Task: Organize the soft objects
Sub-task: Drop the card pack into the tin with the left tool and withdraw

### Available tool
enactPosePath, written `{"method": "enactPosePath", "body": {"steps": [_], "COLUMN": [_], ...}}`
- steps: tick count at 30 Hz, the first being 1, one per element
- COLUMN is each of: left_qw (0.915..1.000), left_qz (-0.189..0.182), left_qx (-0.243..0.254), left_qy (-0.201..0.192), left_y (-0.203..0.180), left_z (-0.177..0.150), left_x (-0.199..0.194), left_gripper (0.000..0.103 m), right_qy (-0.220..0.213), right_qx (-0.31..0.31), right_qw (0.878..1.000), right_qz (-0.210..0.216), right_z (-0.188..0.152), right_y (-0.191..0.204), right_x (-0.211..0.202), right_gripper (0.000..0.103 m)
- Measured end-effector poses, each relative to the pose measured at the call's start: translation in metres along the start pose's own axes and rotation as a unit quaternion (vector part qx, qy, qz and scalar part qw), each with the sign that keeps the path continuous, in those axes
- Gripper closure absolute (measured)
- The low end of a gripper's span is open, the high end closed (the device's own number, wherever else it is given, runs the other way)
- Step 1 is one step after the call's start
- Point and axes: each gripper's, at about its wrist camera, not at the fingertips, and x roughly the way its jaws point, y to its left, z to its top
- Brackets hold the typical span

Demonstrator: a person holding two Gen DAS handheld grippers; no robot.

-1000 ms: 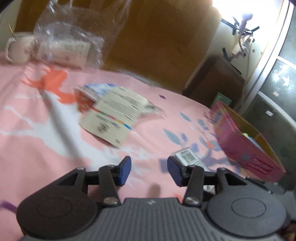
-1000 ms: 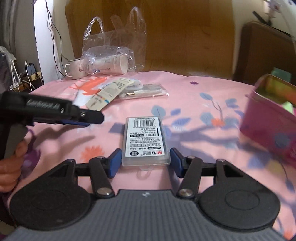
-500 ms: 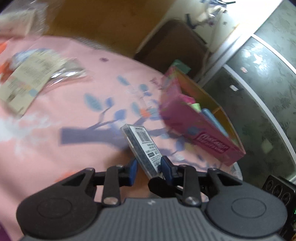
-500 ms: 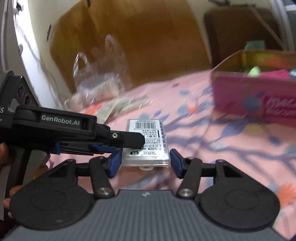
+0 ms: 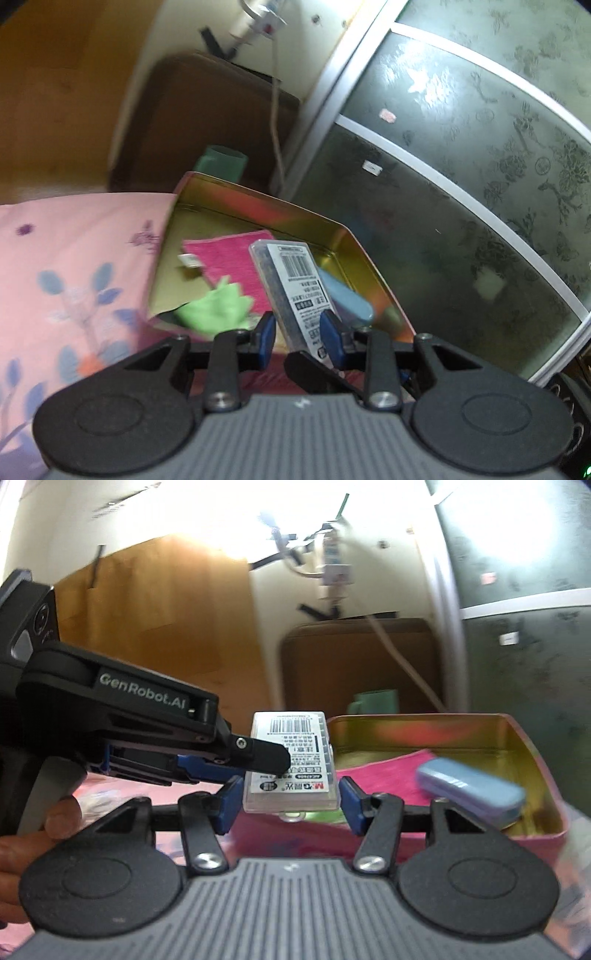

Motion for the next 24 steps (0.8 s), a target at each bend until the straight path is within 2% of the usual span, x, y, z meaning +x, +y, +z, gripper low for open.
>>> {"method": "enactPosePath", "body": {"steps": [5, 9, 12, 14, 15, 17, 19, 24], "left_qw": [0.9997, 0.9992, 0.9987, 0.998, 0.998, 0.9982, 0.9984, 0.9963], "left_qz": [-0.004, -0.003, 0.008, 0.027, 0.03, 0.026, 0.024, 0.049], "left_qx": [0.006, 0.007, 0.011, 0.022, 0.027, 0.031, 0.036, 0.071], "left_qy": [0.024, 0.039, 0.049, 0.052, 0.049, 0.043, 0.036, -0.001], "left_y": [-0.016, -0.021, -0.022, -0.023, -0.023, -0.023, -0.021, -0.009], "left_z": [0.005, 0.002, 0.0, -0.002, -0.004, -0.007, -0.01, -0.031], "left_x": [0.047, 0.074, 0.09, 0.095, 0.093, 0.084, 0.071, 0.016], "left_gripper": [0.075, 0.075, 0.074, 0.069, 0.066, 0.065, 0.067, 0.068], "right_qy": [0.012, 0.025, 0.034, 0.031, 0.029, 0.019, 0.002, -0.027], "right_qx": [0.012, 0.011, 0.001, -0.008, -0.004, 0.007, -0.002, -0.029], "right_qw": [0.999, 0.998, 0.996, 0.994, 0.993, 0.994, 0.994, 0.996], "right_qz": [-0.032, -0.056, -0.08, -0.109, -0.113, -0.106, -0.105, -0.082], "right_z": [-0.001, -0.004, -0.009, -0.012, -0.013, -0.015, -0.019, -0.032], "right_y": [-0.04, -0.055, -0.059, -0.061, -0.061, -0.06, -0.047, -0.003], "right_x": [0.008, 0.016, 0.023, 0.026, 0.025, 0.019, 0.009, -0.011], "right_gripper": [0.044, 0.044, 0.043, 0.039, 0.037, 0.037, 0.037, 0.037]}}
